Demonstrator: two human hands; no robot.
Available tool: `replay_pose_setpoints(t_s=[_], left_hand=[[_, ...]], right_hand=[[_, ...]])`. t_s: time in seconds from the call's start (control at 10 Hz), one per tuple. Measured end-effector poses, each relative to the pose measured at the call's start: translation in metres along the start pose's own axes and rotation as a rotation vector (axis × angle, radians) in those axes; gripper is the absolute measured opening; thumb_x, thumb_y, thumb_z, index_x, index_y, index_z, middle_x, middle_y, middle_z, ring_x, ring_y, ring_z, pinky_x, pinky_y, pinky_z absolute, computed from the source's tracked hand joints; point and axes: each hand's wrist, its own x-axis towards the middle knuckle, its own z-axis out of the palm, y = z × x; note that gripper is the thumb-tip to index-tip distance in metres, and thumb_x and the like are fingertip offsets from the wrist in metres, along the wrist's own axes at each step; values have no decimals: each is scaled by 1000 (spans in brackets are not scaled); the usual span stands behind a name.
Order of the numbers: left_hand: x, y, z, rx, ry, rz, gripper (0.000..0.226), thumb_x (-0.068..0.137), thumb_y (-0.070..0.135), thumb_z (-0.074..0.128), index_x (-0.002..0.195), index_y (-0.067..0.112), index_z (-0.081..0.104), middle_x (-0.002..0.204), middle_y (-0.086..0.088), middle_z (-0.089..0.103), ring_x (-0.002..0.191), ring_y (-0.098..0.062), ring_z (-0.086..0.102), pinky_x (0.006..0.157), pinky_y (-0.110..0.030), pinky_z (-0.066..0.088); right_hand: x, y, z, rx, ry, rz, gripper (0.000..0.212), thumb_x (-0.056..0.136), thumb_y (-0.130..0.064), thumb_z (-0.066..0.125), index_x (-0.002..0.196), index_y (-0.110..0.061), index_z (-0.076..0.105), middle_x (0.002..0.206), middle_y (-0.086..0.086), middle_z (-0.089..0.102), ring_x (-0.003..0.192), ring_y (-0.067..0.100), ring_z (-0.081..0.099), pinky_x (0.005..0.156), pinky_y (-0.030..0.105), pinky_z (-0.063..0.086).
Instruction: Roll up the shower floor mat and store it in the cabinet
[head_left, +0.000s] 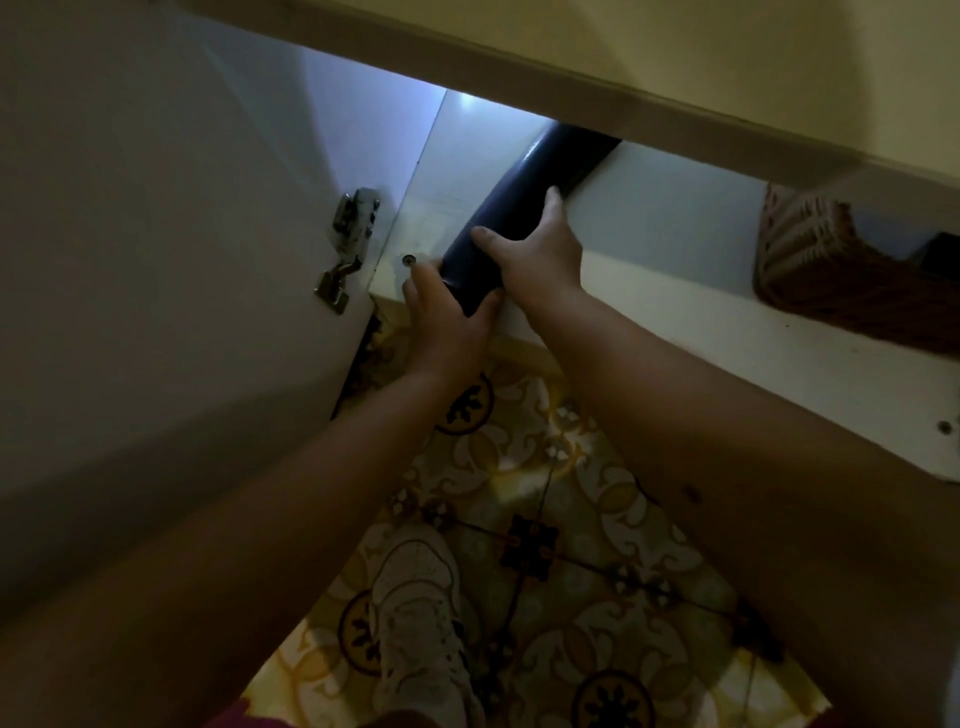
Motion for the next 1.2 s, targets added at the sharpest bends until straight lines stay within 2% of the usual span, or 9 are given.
replay_pose_setpoints(t_s=[0.1, 0.3, 0.4, 0.5, 0.7, 0.8, 1.0, 1.1, 1.2], left_hand=[[-5, -4, 2, -39, 3, 25, 54, 90, 27, 63, 129, 13, 29, 131, -11, 35, 108, -15, 46, 70, -14, 44], [-2, -4, 7, -2, 88, 9, 52, 85, 28, 69, 121, 17, 32, 129, -9, 34, 105, -17, 46, 67, -17, 43], [-3, -4, 10, 39, 82, 54, 58, 83, 24, 72, 123, 12, 32, 132, -12, 32, 107, -16, 44, 75, -19, 47], [-3, -3, 9, 22, 77, 45, 60, 83, 23, 73, 125, 10, 32, 134, -12, 32, 113, -19, 46, 79, -21, 50], [-8, 1, 11, 52, 63, 63, 72, 81, 27, 74, 137, 16, 30, 142, -12, 27, 116, -16, 40, 83, -18, 43], [-13, 5, 16, 102, 38, 59, 75, 82, 30, 74, 142, 24, 29, 148, -11, 18, 124, -18, 35, 91, -25, 40], [-14, 4, 13, 207, 2, 110, 77, 83, 36, 71, 144, 25, 26, 149, -12, 12, 128, -26, 35, 85, -26, 40], [-17, 2, 1, 353, 21, 202, 74, 82, 49, 64, 143, 30, 25, 147, -14, 15, 123, -29, 39, 79, -32, 49], [-21, 11, -13, 589, 68, 443, 72, 82, 60, 54, 143, 36, 25, 143, -12, 19, 121, -32, 37, 86, -40, 48]], right_hand=[[4, 2, -5, 111, -144, 2, 97, 78, -30, 76, 151, -18, 14, 153, 9, 31, 137, 25, 34, 108, 42, 37], [20, -3, -8, 202, -325, 17, 98, 77, -22, 77, 151, -18, 14, 156, 10, 25, 140, 26, 28, 109, 47, 35], [20, 5, -16, 193, -350, 26, 95, 81, -23, 74, 152, -21, 11, 158, 9, 18, 142, 26, 21, 112, 43, 30], [19, 7, -14, 106, -329, -6, 94, 82, -30, 72, 152, -23, 10, 158, 9, 19, 142, 26, 22, 107, 38, 30], [7, 16, -19, -46, -225, -47, 81, 87, -39, 65, 150, -17, 19, 153, 11, 32, 137, 26, 33, 96, 28, 32], [0, 24, -30, -114, -247, -85, 76, 88, -38, 63, 149, -15, 24, 150, 10, 37, 134, 25, 38, 102, 32, 36], [-12, 35, -47, -178, -305, -118, 68, 91, -39, 58, 147, -14, 29, 148, 11, 41, 133, 24, 40, 97, 28, 35], [-22, 47, -61, -180, -296, -98, 69, 91, -44, 56, 147, -16, 28, 150, 11, 38, 135, 24, 38, 101, 32, 35], [-32, 58, -85, -271, -234, -104, 79, 86, -54, 57, 148, -16, 26, 153, 9, 34, 137, 25, 33, 104, 31, 28]])
